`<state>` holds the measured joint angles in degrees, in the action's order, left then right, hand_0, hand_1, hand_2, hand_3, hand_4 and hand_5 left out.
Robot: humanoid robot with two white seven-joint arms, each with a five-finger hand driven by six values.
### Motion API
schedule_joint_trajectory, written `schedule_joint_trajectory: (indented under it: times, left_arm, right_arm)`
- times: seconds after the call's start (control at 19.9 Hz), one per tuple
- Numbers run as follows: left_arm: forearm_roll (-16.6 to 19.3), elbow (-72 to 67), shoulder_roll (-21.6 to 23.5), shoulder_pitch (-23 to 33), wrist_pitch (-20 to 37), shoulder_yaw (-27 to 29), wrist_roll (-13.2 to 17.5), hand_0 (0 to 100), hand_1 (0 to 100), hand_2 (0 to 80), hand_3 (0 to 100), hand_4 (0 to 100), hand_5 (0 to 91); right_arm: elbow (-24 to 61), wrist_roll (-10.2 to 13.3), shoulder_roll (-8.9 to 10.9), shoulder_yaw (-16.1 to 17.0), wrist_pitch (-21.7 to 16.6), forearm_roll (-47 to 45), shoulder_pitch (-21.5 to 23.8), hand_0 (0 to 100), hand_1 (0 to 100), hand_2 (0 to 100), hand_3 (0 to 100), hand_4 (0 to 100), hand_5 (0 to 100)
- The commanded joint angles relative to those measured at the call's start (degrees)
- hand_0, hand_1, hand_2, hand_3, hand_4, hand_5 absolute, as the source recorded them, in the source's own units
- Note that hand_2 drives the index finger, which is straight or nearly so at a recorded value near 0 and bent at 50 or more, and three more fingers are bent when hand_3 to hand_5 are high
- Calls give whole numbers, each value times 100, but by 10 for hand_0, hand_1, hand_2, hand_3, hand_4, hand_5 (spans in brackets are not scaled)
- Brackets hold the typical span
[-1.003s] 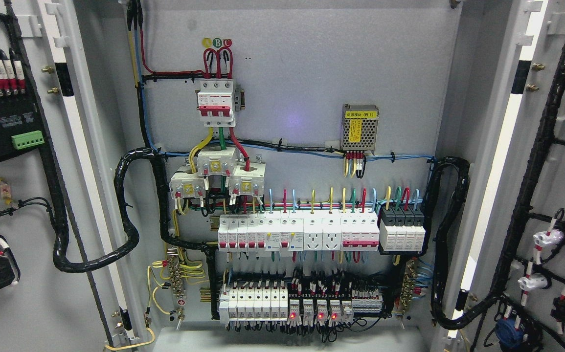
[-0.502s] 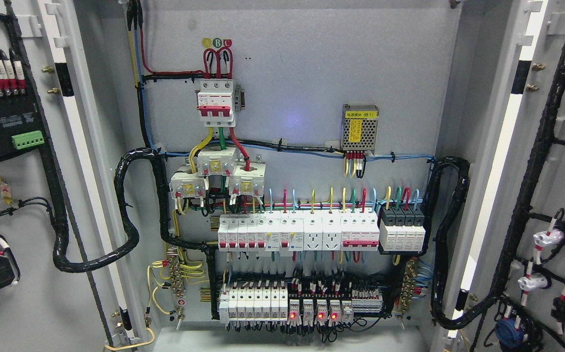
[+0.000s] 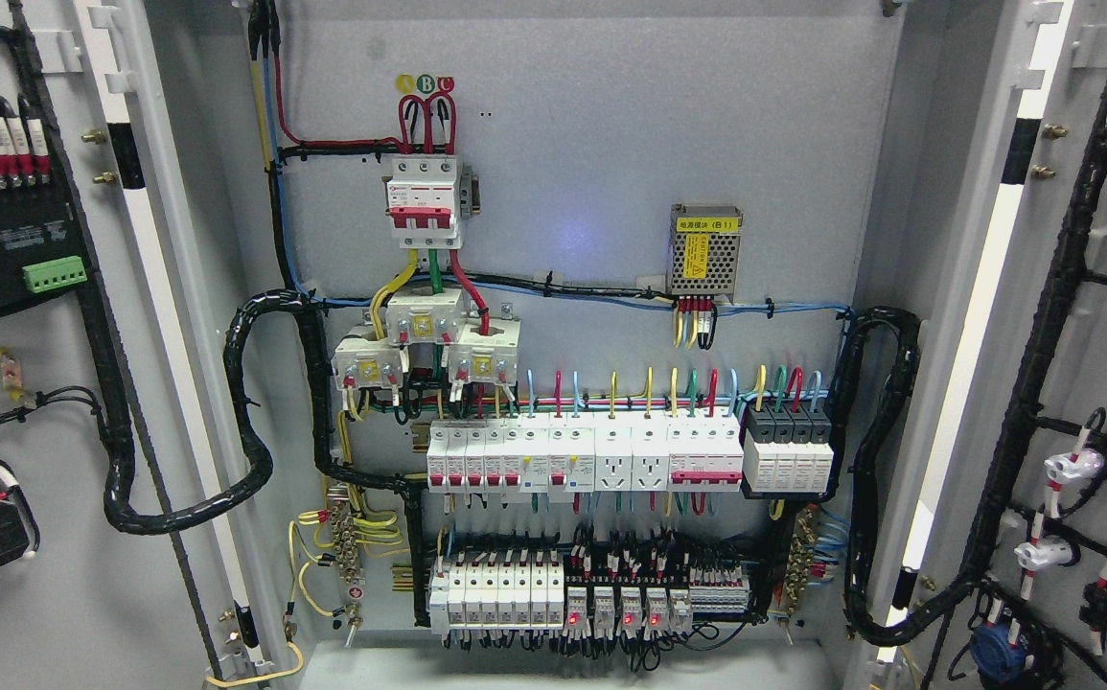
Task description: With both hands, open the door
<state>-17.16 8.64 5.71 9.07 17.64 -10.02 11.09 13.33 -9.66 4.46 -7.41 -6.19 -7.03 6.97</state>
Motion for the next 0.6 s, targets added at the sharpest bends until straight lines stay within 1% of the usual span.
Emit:
schedule_joint_trajectory:
  times: [0.0, 0.15, 0.2, 0.25, 0.4, 0.45, 0.55]
  left_arm:
    - [143, -1163, -219, -72, -479, -26, -28, 0, 0, 0, 0, 0, 0]
    - [161, -1163, -228, -142, -884, -53, -54, 0, 0, 0, 0, 0, 0]
    - [213, -1146, -271, -151, -1015, -53, -133, 0, 0, 0, 0, 0, 0]
    - [240, -1119, -307, -168, -1043, -53, -281, 0, 0, 0, 0, 0, 0]
    - [231, -1093, -351, -177, -999, -53, -896, 0, 0, 0, 0, 0, 0]
    - [231, -1084, -360, -177, -999, -53, -950, 0, 0, 0, 0, 0, 0]
    - [231, -1014, -421, -168, -999, -53, -951, 0, 0, 0, 0, 0, 0]
  right_arm:
    - [-525, 16, -95, 29, 92, 114, -46, 0, 0, 0, 0, 0, 0]
    - [-516, 16, -112, 11, 83, 114, -73, 0, 0, 0, 0, 0, 0]
    - [-516, 16, -121, 11, 83, 114, -81, 0, 0, 0, 0, 0, 0]
    - [-516, 16, -130, 3, 92, 114, -81, 0, 0, 0, 0, 0, 0]
    - [-525, 16, -130, -15, 101, 114, -81, 0, 0, 0, 0, 0, 0]
    - [-533, 16, -130, -15, 118, 123, -81, 0, 0, 0, 0, 0, 0]
    - [-560, 16, -130, -24, 127, 123, -73, 0, 0, 0, 0, 0, 0]
